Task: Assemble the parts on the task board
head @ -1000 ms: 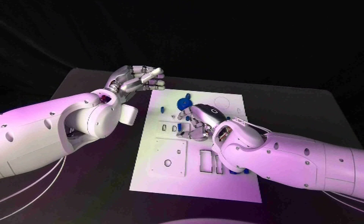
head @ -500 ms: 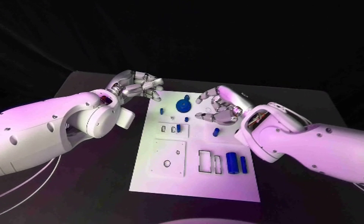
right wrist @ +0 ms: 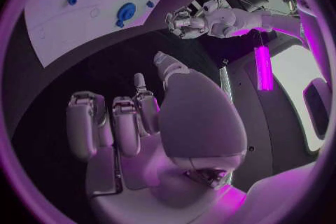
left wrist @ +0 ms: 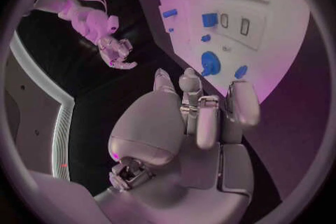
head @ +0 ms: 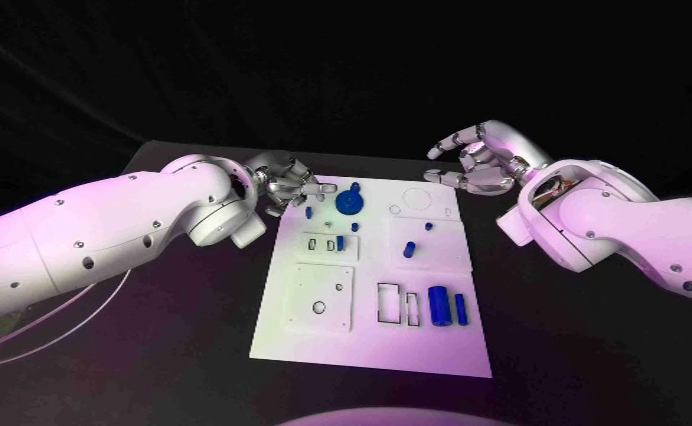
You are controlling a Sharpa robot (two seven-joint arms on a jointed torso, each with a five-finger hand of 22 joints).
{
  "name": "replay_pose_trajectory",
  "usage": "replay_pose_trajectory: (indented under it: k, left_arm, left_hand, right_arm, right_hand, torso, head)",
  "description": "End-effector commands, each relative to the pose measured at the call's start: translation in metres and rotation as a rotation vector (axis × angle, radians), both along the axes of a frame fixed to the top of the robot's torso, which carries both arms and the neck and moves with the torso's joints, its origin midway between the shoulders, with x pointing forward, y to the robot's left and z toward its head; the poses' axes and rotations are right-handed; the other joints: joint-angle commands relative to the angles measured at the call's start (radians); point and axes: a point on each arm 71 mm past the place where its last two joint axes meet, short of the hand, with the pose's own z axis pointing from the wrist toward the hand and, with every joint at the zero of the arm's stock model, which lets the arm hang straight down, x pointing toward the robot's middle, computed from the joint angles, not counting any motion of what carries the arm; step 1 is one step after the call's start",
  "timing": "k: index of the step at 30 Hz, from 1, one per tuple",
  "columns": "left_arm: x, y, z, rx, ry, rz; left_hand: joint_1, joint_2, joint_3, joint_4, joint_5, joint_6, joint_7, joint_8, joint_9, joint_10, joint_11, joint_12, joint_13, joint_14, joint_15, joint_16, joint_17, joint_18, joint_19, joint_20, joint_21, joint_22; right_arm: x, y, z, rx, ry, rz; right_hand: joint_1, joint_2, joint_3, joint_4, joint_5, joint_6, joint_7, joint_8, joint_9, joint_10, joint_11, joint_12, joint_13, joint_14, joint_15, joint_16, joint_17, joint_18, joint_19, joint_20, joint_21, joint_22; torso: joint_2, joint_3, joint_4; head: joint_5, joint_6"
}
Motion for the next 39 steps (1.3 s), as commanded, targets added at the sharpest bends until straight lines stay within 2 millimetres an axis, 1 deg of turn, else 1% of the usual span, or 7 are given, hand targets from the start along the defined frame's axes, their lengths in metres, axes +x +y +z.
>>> replay_pose_trajectory:
  k: [1, 15, 22, 26, 30, 33, 39]
  left_arm:
    - [0.002, -0.001, -0.007, 0.236, 0.041, -0.027]
    - [0.008, -0.034, -0.017, 0.375, 0.077, -0.076]
    - [0.006, -0.046, -0.023, 0.419, 0.114, -0.113]
    - [0.006, -0.051, -0.025, 0.425, 0.120, -0.121]
    - [0.006, -0.055, -0.025, 0.427, 0.123, -0.129]
    - [0.006, -0.057, -0.026, 0.433, 0.131, -0.136]
    - [0.006, -0.058, -0.027, 0.445, 0.143, -0.144]
  left_hand:
    - [0.009, -0.002, -0.026, 0.006, 0.020, 0.002, -0.006, 0.010, 0.012, 0.009, -0.002, 0.035, 0.036, 0.104, -0.007, 0.003, 0.263, -0.016, 0.000, -0.003, 0.005, 0.008]
    - [-0.073, 0.000, -0.027, 0.007, -0.063, -0.009, -0.010, 0.038, 0.069, 0.026, -0.005, 0.129, 0.130, 0.104, -0.010, 0.003, 0.263, -0.030, 0.034, -0.006, 0.055, 0.098]
    - [-0.101, 0.009, -0.026, 0.007, -0.109, -0.030, -0.002, 0.006, 0.057, 0.025, 0.001, 0.133, 0.137, 0.104, -0.005, 0.003, 0.263, -0.036, 0.048, -0.003, 0.072, 0.130]
    - [-0.103, 0.012, -0.026, 0.006, -0.105, -0.043, 0.004, -0.019, 0.045, 0.023, 0.006, 0.133, 0.138, 0.104, -0.001, 0.003, 0.263, -0.038, 0.053, 0.000, 0.078, 0.141]
    - [-0.101, 0.003, -0.026, 0.006, -0.065, -0.042, 0.009, -0.046, 0.032, 0.026, 0.011, 0.139, 0.146, 0.104, 0.004, 0.003, 0.263, -0.040, 0.061, 0.005, 0.087, 0.159]
    - [-0.092, -0.005, -0.026, 0.006, 0.039, -0.029, 0.009, -0.065, 0.024, 0.027, 0.011, 0.143, 0.152, 0.104, 0.005, 0.003, 0.263, -0.043, 0.068, 0.007, 0.094, 0.175]
    - [-0.087, -0.010, -0.025, 0.006, 0.099, -0.019, 0.008, -0.075, 0.022, 0.026, 0.010, 0.144, 0.155, 0.104, 0.004, 0.003, 0.263, -0.043, 0.069, 0.008, 0.096, 0.181]
  right_arm:
    - [0.002, -0.003, -0.003, 0.002, 0.049, -0.002]
    - [0.006, -0.010, -0.005, -0.029, 0.060, -0.036]
    - [0.008, -0.011, -0.006, -0.032, 0.058, -0.043]
    - [0.010, -0.011, -0.006, -0.017, 0.056, -0.049]
    - [0.012, -0.013, -0.006, 0.003, 0.053, -0.060]
    - [0.013, -0.014, -0.006, 0.009, 0.051, -0.066]
    - [0.014, -0.014, -0.006, 0.014, 0.050, -0.071]
  right_hand:
    - [0.002, -0.011, 0.008, -0.001, 0.009, -0.005, -0.003, 0.004, 0.002, -0.011, 0.001, -0.009, 0.069, 0.104, -0.007, 0.004, 0.263, 0.017, 0.015, -0.007, -0.011, 0.191]
    - [-0.004, -0.014, 0.007, 0.005, 0.003, -0.010, -0.002, 0.004, 0.004, -0.014, 0.002, -0.013, 0.065, 0.104, -0.007, 0.004, 0.263, 0.018, 0.011, -0.007, -0.020, 0.187]
    - [-0.007, -0.015, 0.007, 0.010, -0.004, -0.016, -0.001, 0.004, 0.006, -0.029, 0.003, -0.030, 0.047, 0.104, -0.007, 0.004, 0.263, 0.023, 0.000, -0.007, -0.041, 0.178]
    - [0.002, -0.017, 0.001, 0.026, -0.006, -0.051, 0.004, -0.002, 0.008, -0.118, 0.007, -0.138, -0.057, 0.081, -0.005, -0.031, 0.191, 0.051, -0.069, -0.005, -0.171, 0.120]
    - [0.019, -0.012, -0.021, 0.040, 0.000, -0.099, 0.007, 0.026, 0.012, -0.274, 0.008, -0.369, -0.288, 0.020, -0.006, -0.150, 0.010, 0.095, -0.182, -0.006, -0.422, -0.001]
    - [0.020, -0.011, -0.026, 0.040, 0.002, -0.107, 0.007, 0.037, 0.012, -0.294, 0.008, -0.403, -0.326, 0.011, -0.006, -0.174, -0.018, 0.101, -0.196, -0.006, -0.462, -0.022]
    - [0.020, -0.010, -0.027, 0.040, 0.003, -0.108, 0.007, 0.040, 0.013, -0.295, 0.008, -0.405, -0.330, 0.010, -0.006, -0.176, -0.020, 0.102, -0.197, -0.006, -0.467, -0.024]
  torso:
    - [-0.008, 0.0047, 0.0054]
    - [-0.007, 0.0056, 0.0064]
    - [-0.006, 0.0048, 0.0041]
    - [-0.005, 0.0045, 0.0053]
    - [-0.005, 0.0039, 0.0065]
    - [-0.004, 0.0040, 0.0065]
    - [-0.003, 0.0041, 0.0039]
  head:
    - [0.002, -0.004]
    - [0.013, -0.013]
    - [0.015, -0.017]
    - [0.014, -0.020]
    - [0.015, -0.024]
    - [0.016, -0.026]
    - [0.016, -0.029]
